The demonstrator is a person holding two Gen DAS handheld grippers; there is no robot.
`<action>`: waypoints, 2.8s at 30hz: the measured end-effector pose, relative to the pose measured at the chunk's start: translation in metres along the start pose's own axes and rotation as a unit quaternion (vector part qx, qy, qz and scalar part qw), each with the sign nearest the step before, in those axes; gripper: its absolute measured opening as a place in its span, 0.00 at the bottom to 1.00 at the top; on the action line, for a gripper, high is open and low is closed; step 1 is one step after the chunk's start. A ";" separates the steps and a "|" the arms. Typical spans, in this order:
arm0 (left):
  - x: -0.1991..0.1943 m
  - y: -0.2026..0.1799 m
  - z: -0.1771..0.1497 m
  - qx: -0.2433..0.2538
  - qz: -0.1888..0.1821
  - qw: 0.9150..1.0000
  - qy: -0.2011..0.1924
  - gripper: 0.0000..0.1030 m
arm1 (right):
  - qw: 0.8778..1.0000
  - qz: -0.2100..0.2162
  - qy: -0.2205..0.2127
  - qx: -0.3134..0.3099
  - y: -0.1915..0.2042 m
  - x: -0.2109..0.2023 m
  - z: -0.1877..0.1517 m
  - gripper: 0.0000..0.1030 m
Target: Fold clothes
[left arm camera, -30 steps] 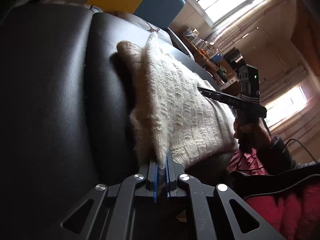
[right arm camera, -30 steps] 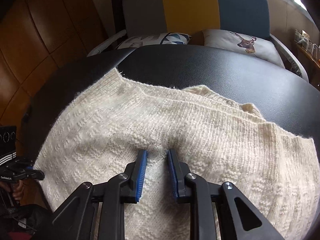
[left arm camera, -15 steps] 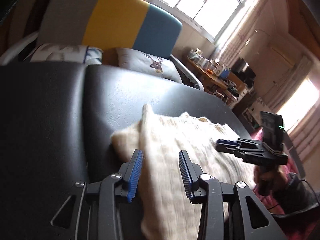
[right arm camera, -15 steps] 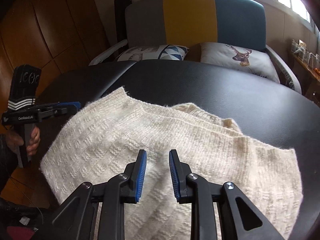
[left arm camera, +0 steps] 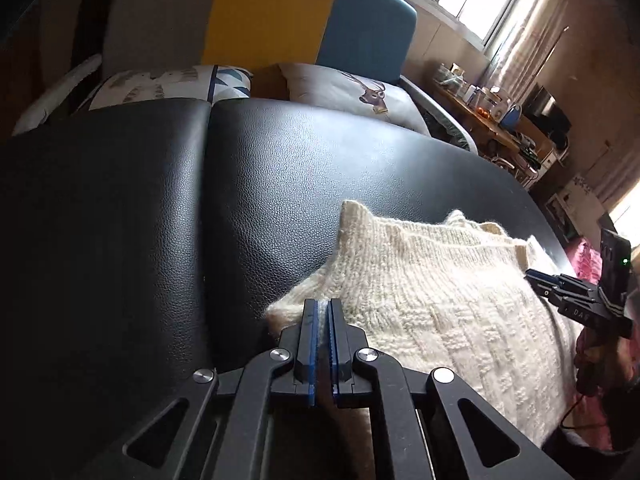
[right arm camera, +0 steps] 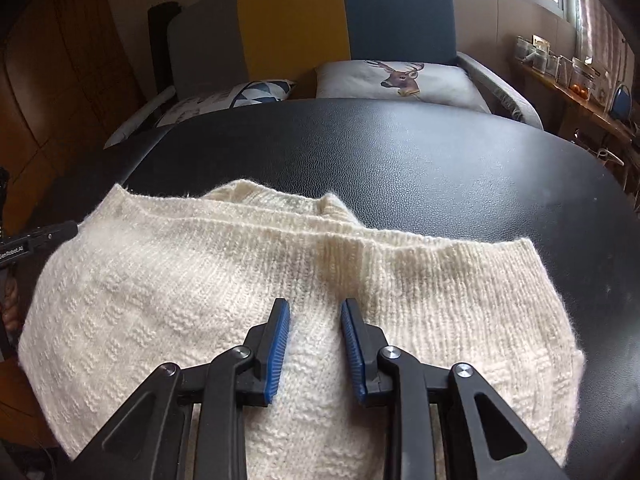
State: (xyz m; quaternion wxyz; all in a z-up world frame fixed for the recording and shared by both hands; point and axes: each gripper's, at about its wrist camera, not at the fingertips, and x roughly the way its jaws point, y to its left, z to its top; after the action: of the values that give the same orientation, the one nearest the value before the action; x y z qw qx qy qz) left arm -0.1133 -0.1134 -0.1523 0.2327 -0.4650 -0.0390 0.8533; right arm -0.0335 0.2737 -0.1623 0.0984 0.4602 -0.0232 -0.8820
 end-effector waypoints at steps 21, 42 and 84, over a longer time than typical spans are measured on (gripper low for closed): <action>0.076 -0.111 0.043 0.147 -0.042 0.980 0.131 0.06 | 0.999 0.034 -0.011 0.009 0.002 -0.003 -0.002 0.30; 0.092 -0.090 0.047 0.030 -0.010 0.999 0.014 0.01 | 0.999 0.018 -0.009 0.026 -0.002 0.018 0.000 0.31; -0.009 0.035 -0.021 -0.161 -0.150 0.975 -0.001 0.87 | 0.998 -0.029 -0.012 0.054 -0.052 -0.059 -0.064 0.32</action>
State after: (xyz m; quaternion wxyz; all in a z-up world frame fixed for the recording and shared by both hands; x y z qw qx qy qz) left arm -0.1049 -0.1511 -0.1668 0.2803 -0.4846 -0.2455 0.7914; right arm 0.0443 0.3391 -0.1582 0.0476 0.4546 -0.0581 -0.8875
